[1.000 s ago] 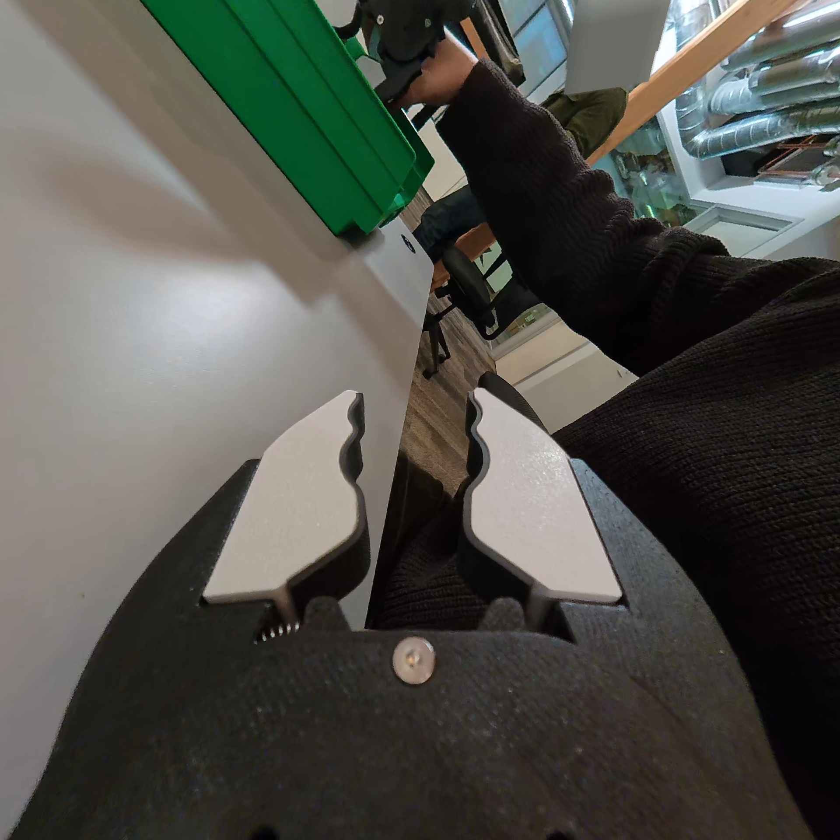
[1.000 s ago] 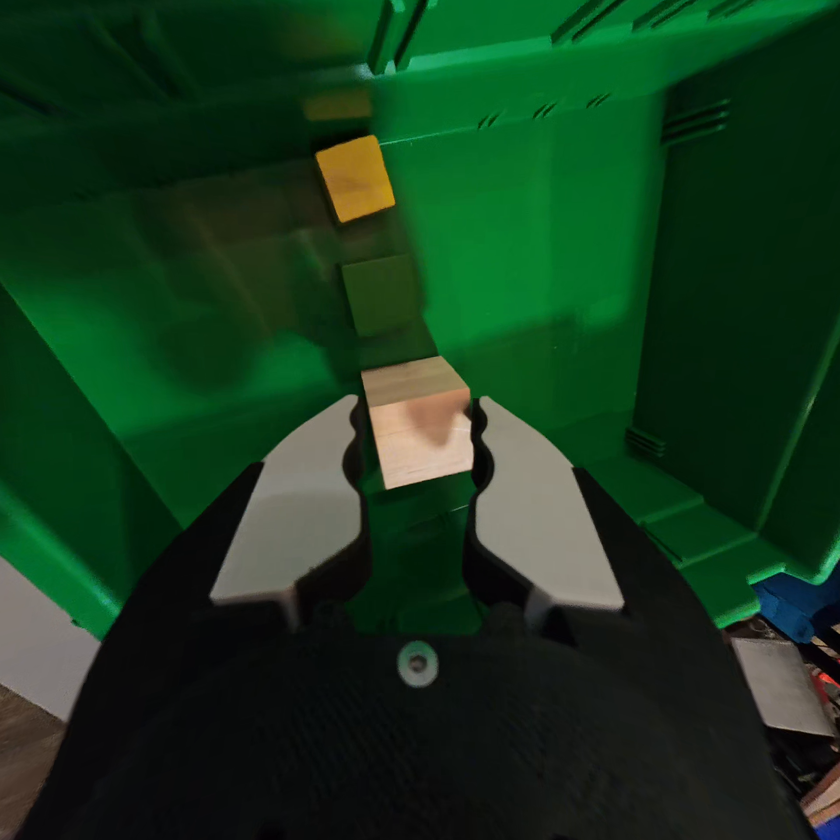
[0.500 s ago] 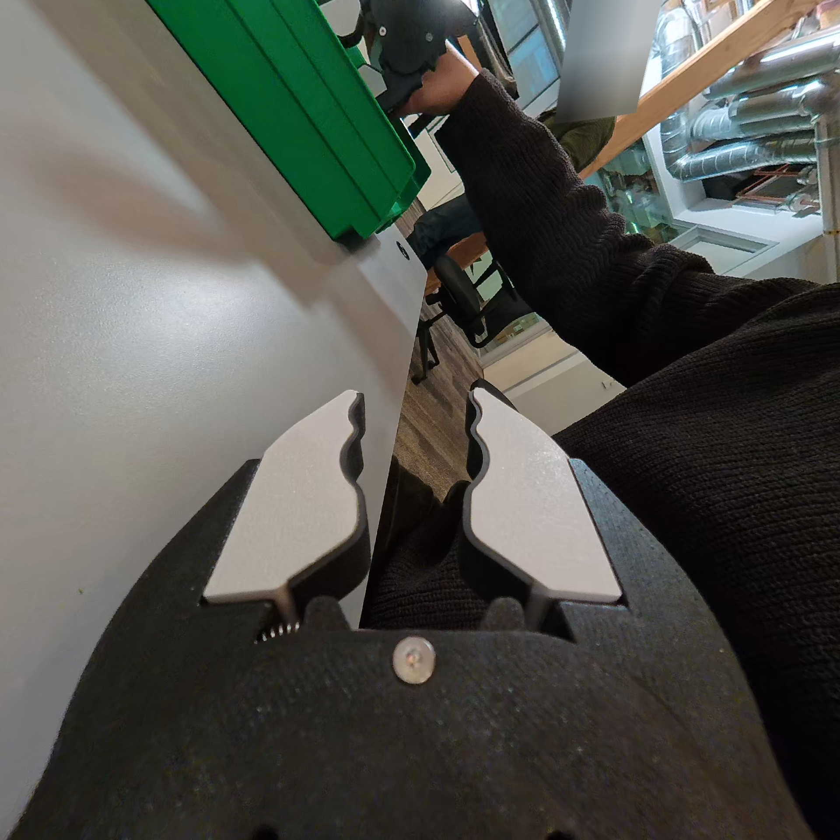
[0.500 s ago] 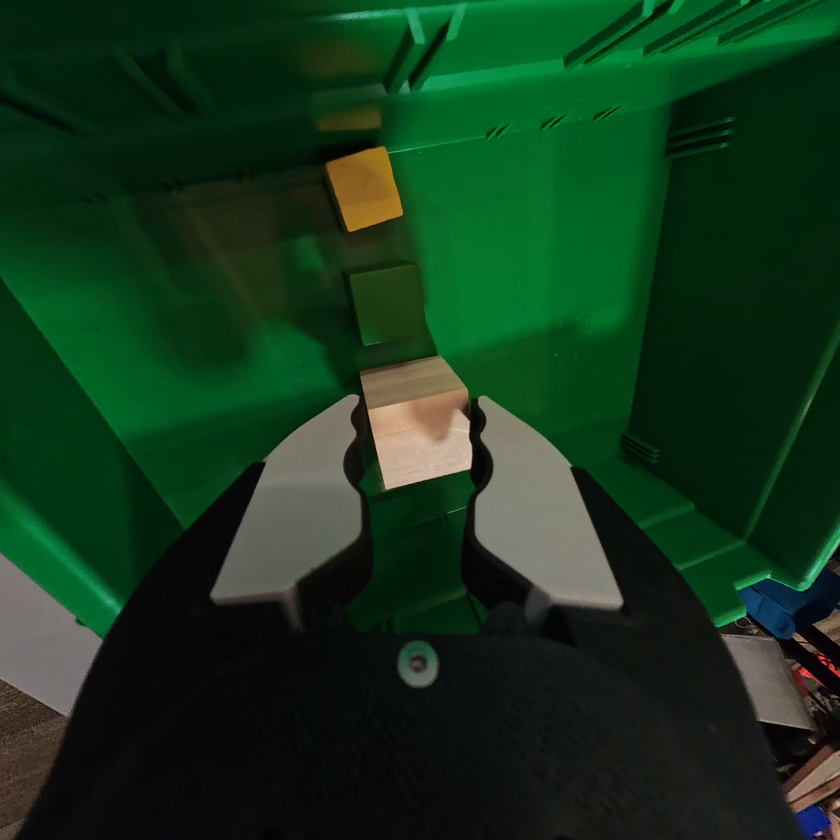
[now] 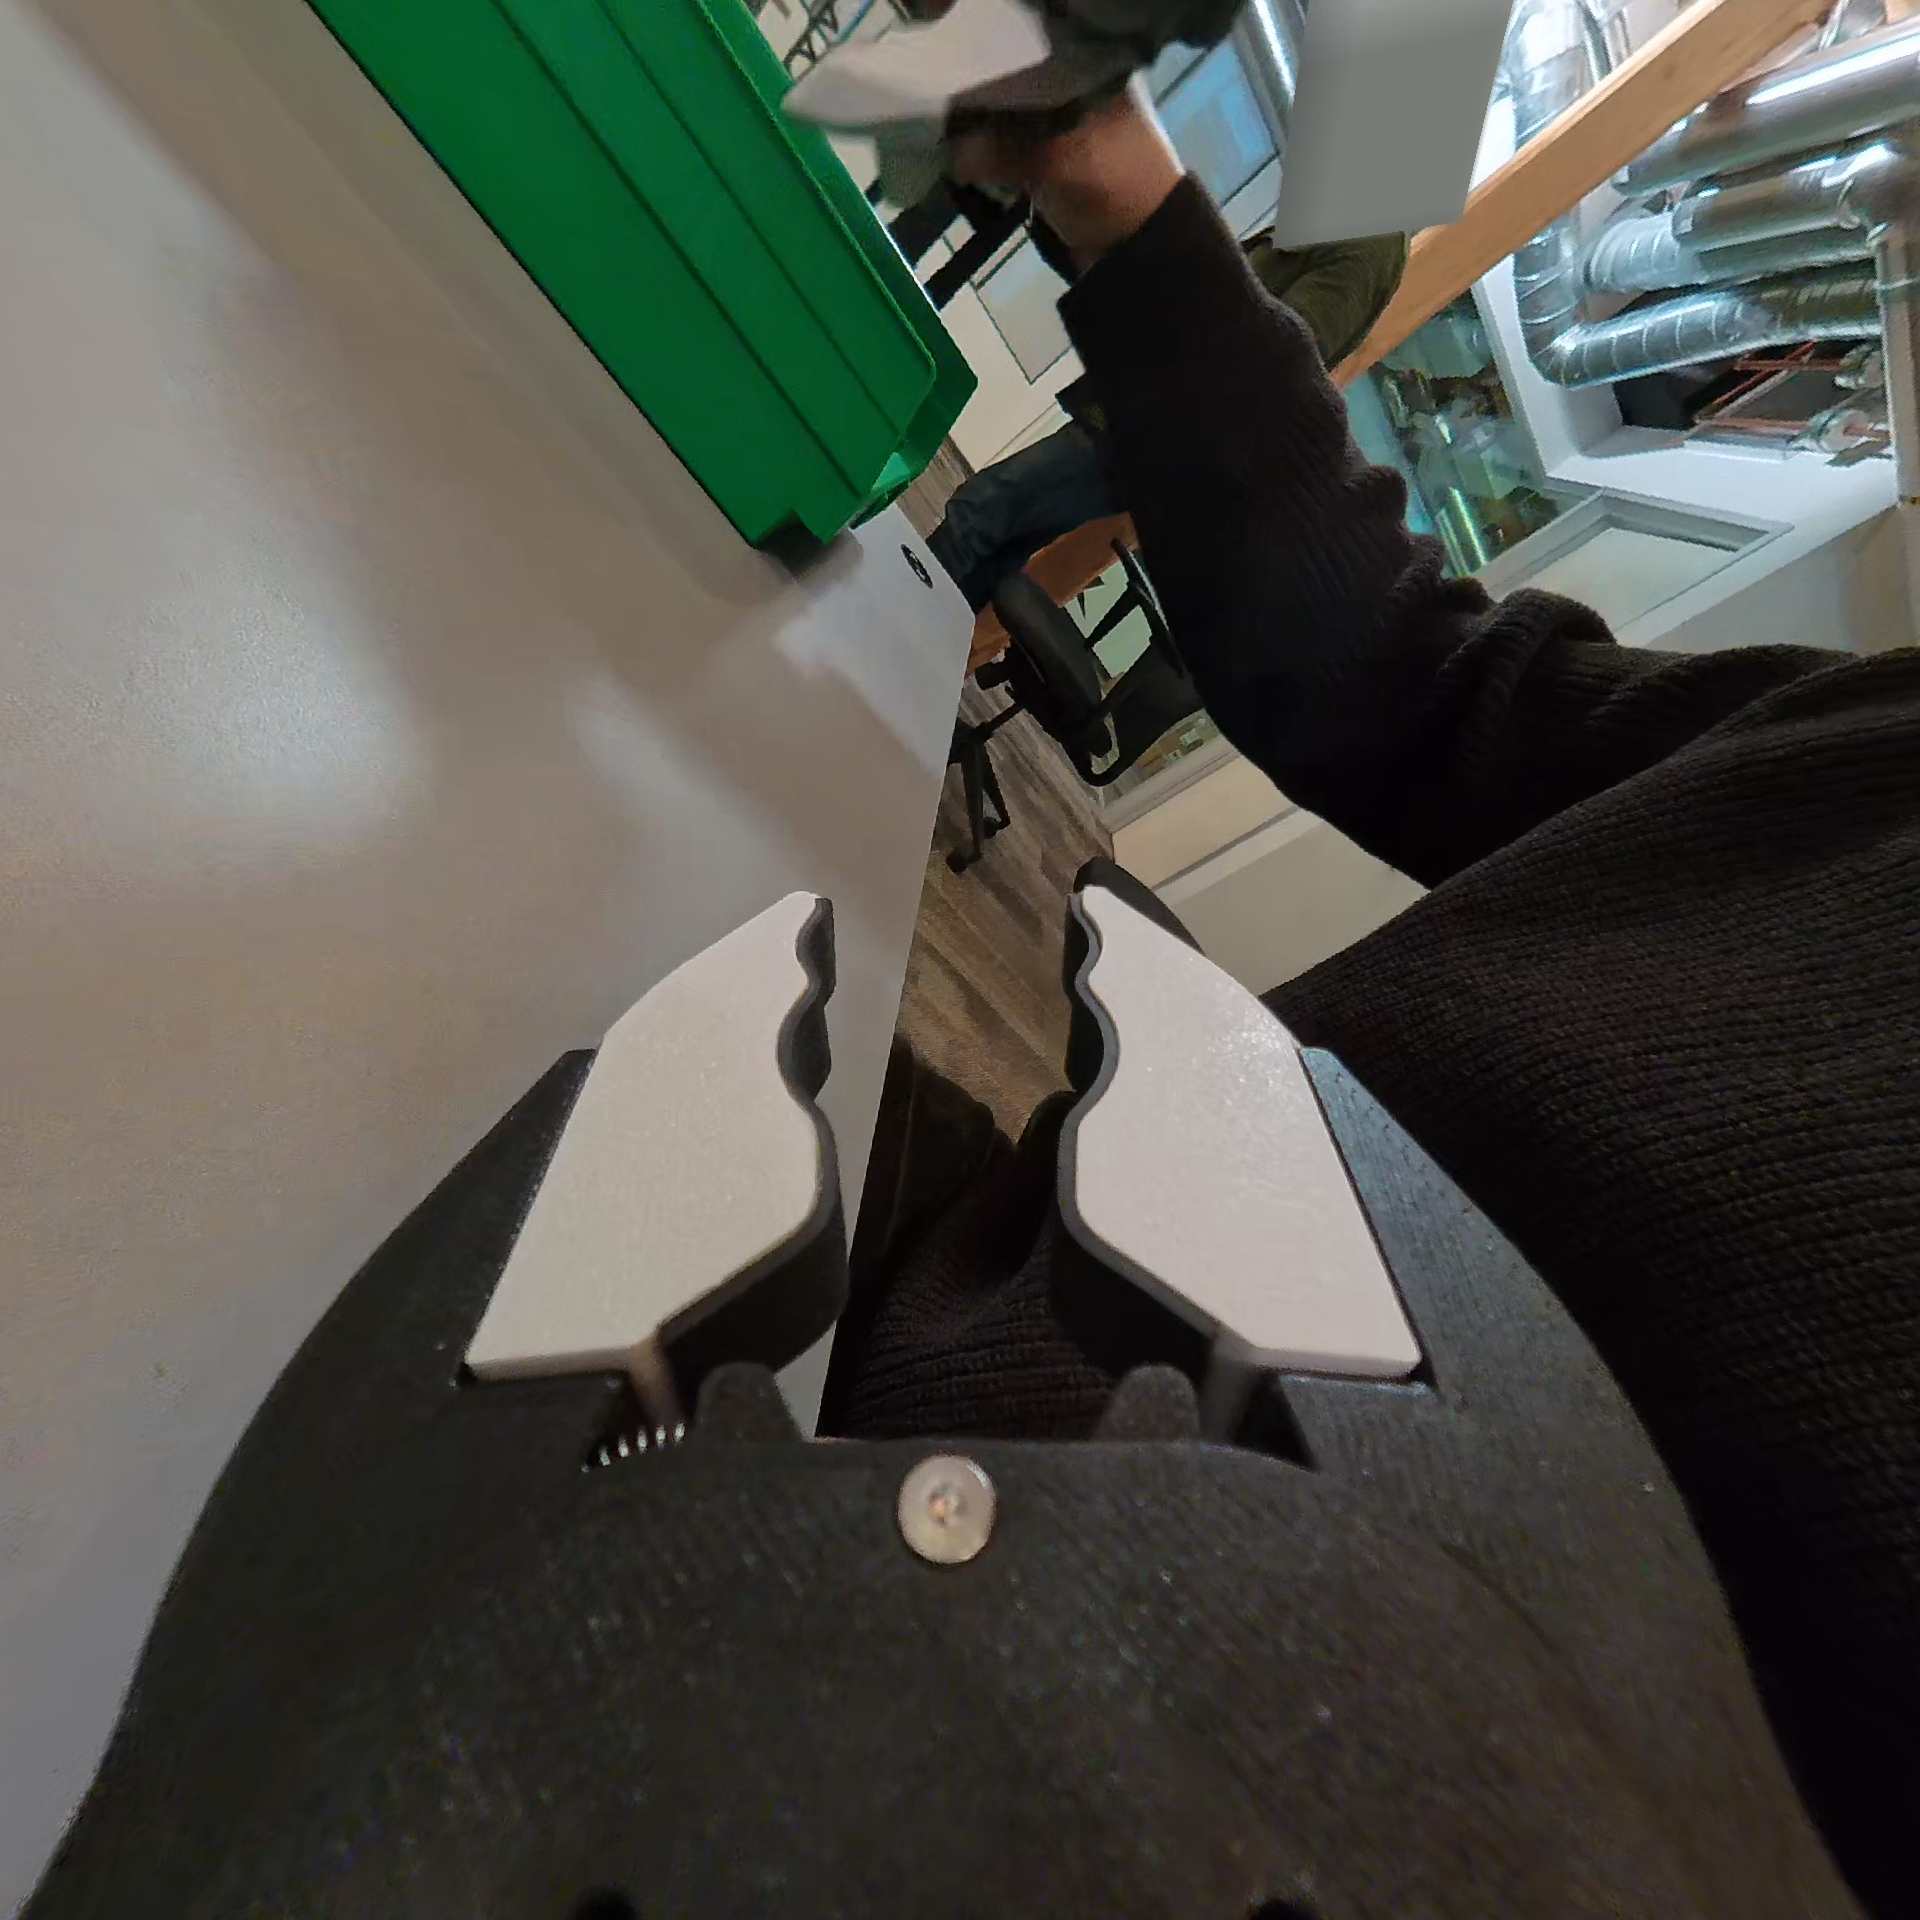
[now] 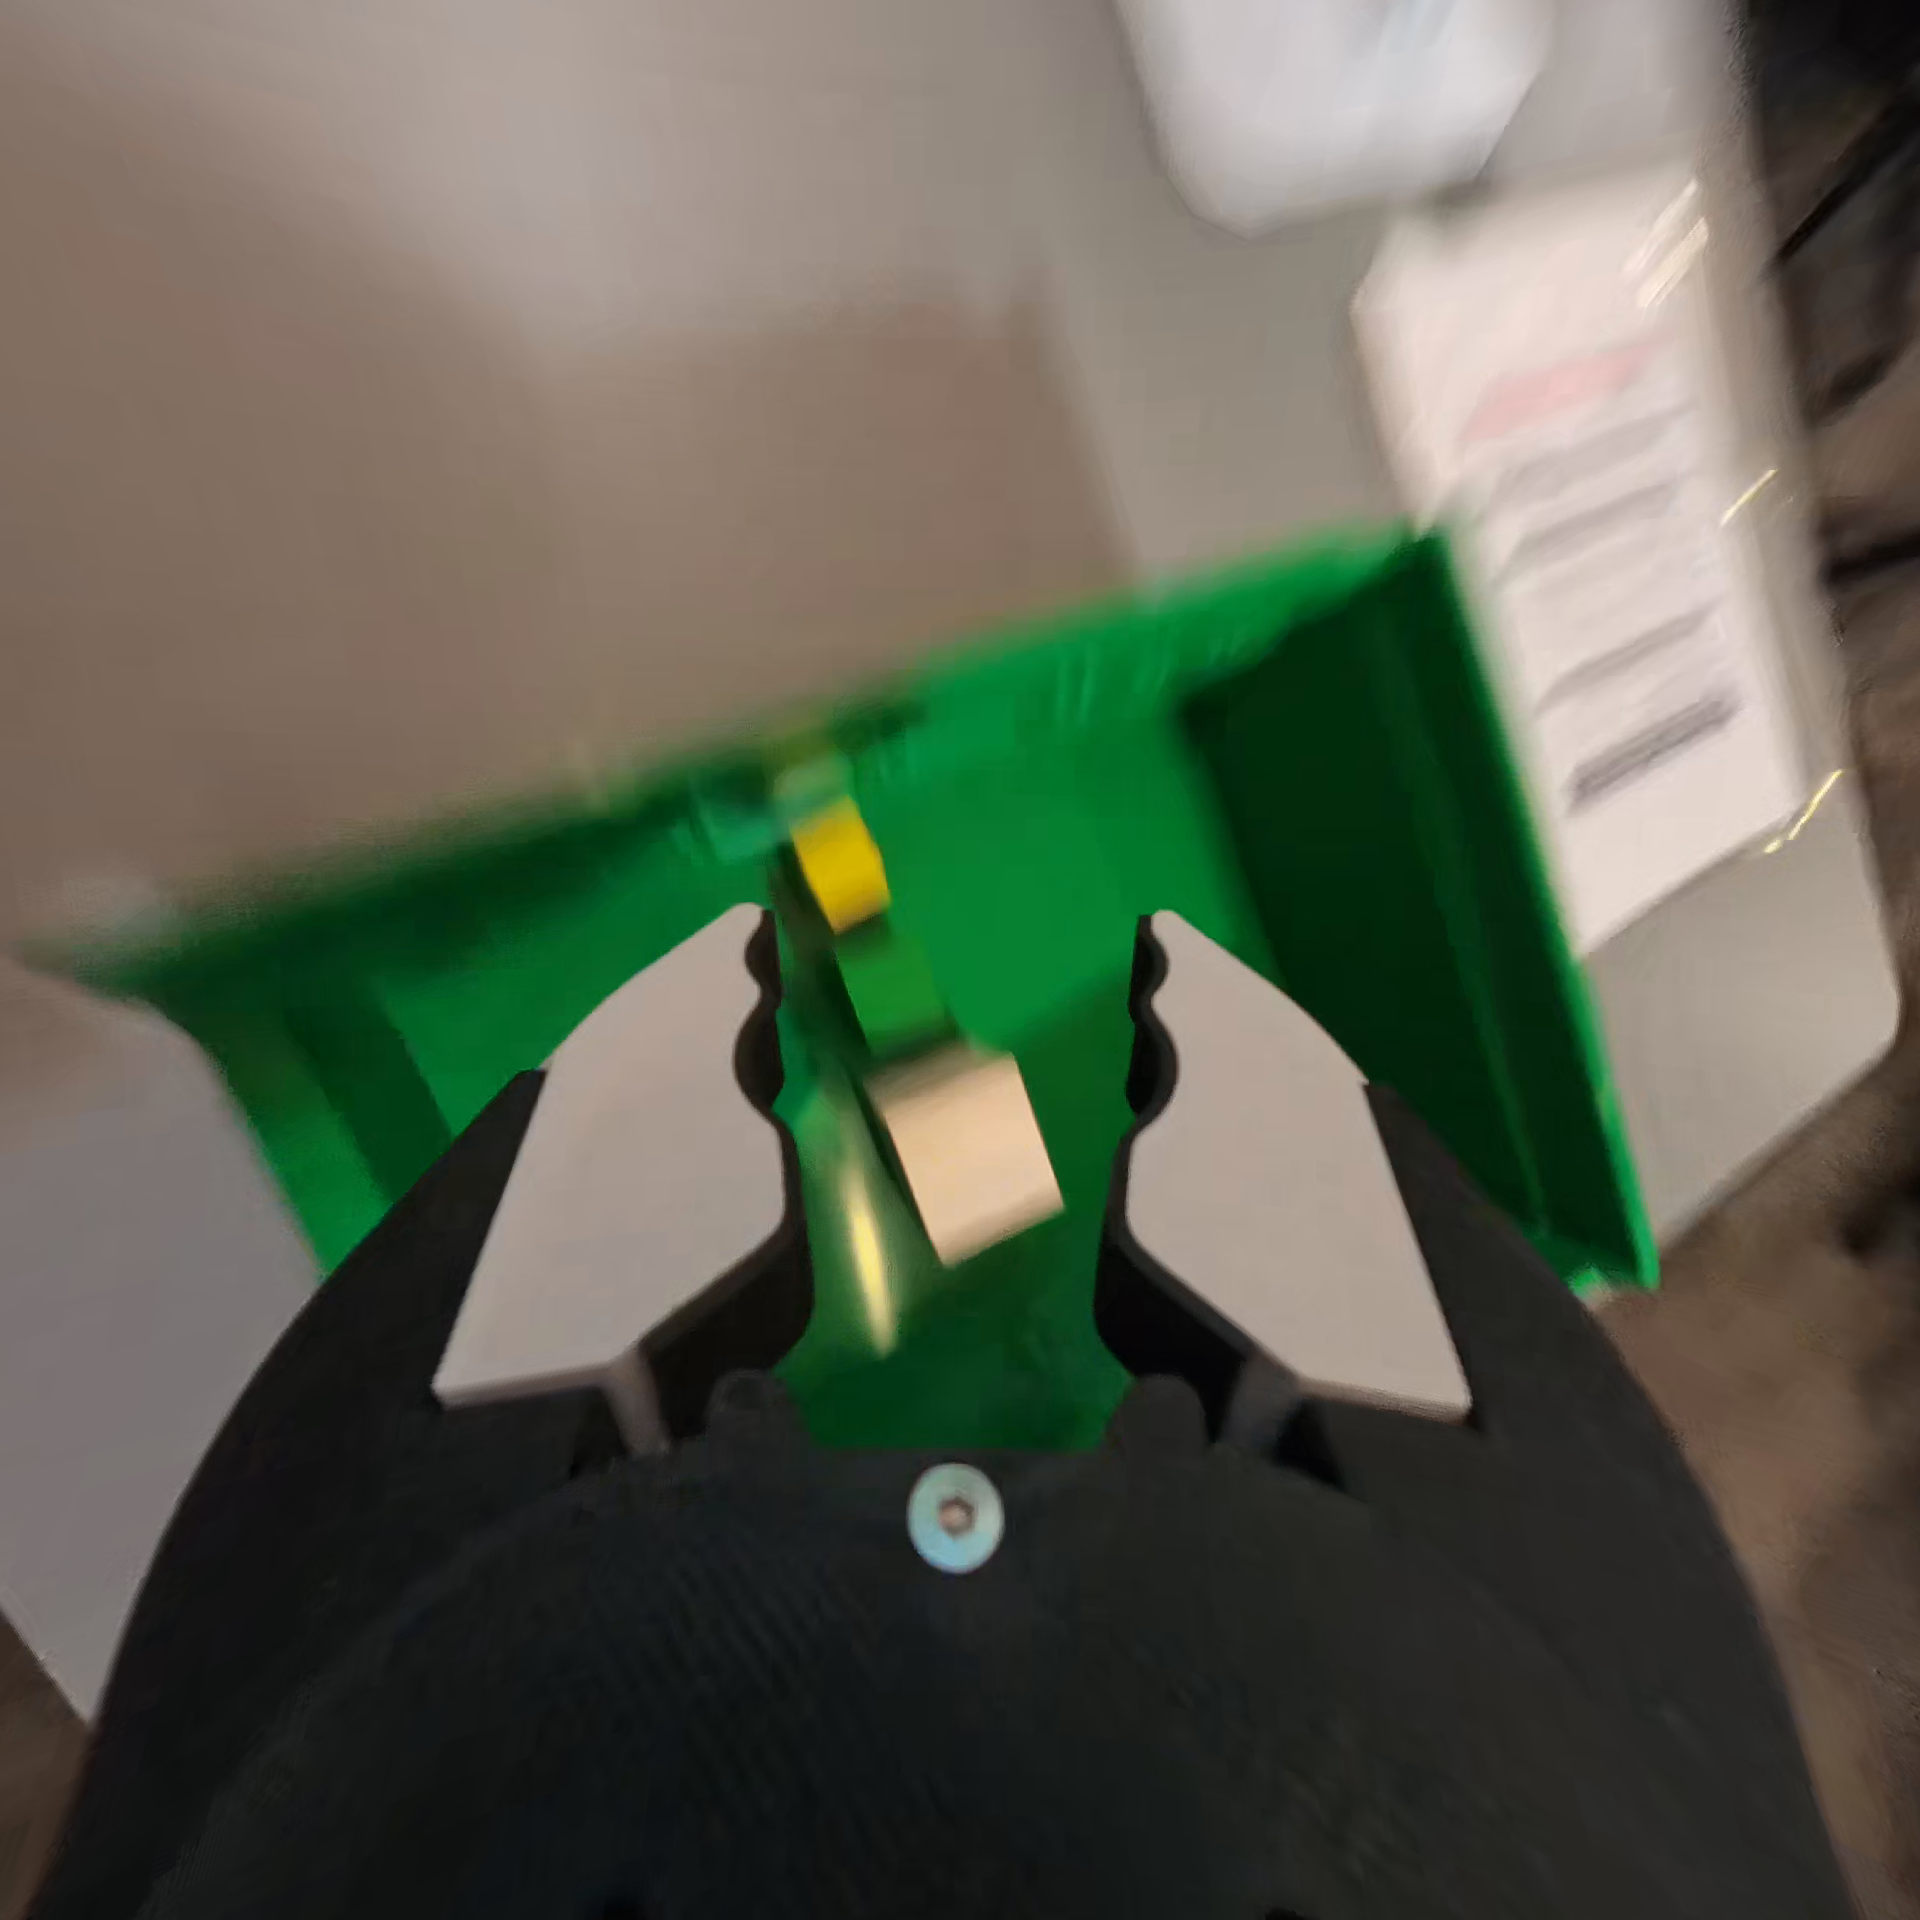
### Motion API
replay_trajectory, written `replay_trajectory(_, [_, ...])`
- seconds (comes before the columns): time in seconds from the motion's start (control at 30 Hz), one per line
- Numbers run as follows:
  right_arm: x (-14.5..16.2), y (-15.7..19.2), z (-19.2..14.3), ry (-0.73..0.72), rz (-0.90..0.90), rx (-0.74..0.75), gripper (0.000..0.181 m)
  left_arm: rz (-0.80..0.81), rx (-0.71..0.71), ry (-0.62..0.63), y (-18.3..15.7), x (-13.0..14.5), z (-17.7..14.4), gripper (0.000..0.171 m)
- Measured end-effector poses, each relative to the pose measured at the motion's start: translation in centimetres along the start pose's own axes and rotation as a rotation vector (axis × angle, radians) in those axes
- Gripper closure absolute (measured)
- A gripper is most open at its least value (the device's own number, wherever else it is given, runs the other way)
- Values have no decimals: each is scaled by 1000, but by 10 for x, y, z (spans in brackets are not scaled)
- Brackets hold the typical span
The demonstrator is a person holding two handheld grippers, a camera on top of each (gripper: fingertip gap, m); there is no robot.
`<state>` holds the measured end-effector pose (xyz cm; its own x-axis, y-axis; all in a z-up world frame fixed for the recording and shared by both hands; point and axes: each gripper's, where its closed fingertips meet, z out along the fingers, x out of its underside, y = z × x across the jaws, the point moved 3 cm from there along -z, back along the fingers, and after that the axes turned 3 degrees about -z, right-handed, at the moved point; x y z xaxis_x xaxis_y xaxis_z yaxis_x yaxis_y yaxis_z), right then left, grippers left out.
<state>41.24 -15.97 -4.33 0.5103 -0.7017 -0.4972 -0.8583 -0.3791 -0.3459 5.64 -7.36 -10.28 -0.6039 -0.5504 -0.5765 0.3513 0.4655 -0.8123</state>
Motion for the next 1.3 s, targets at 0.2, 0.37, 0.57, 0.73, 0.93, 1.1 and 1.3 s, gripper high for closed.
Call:
replay_trajectory(0.2, [-118,44,-58,-521,251,7,103,92,25,22,-12,2,2,128])
replay_trajectory(0.37, [-178,126,-62,-883,418,-71,100,244,97,3,-45,-8,-8,127])
replay_trajectory(0.57, [-196,235,0,-826,460,-280,101,368,-155,-142,-58,-62,-66,128])
replay_trajectory(0.73, [-208,285,25,-749,329,-388,106,253,-467,-411,-47,-134,-181,129])
replay_trajectory(0.93, [-203,305,45,-674,253,-449,108,173,-943,-377,13,-132,-294,106])
replay_trajectory(1.1, [-200,305,47,-653,226,-433,109,136,-1164,-160,62,-101,-306,102])
replay_trajectory(1.3, [-190,303,58,-575,201,-391,114,175,-1215,-9,84,-86,-289,102])
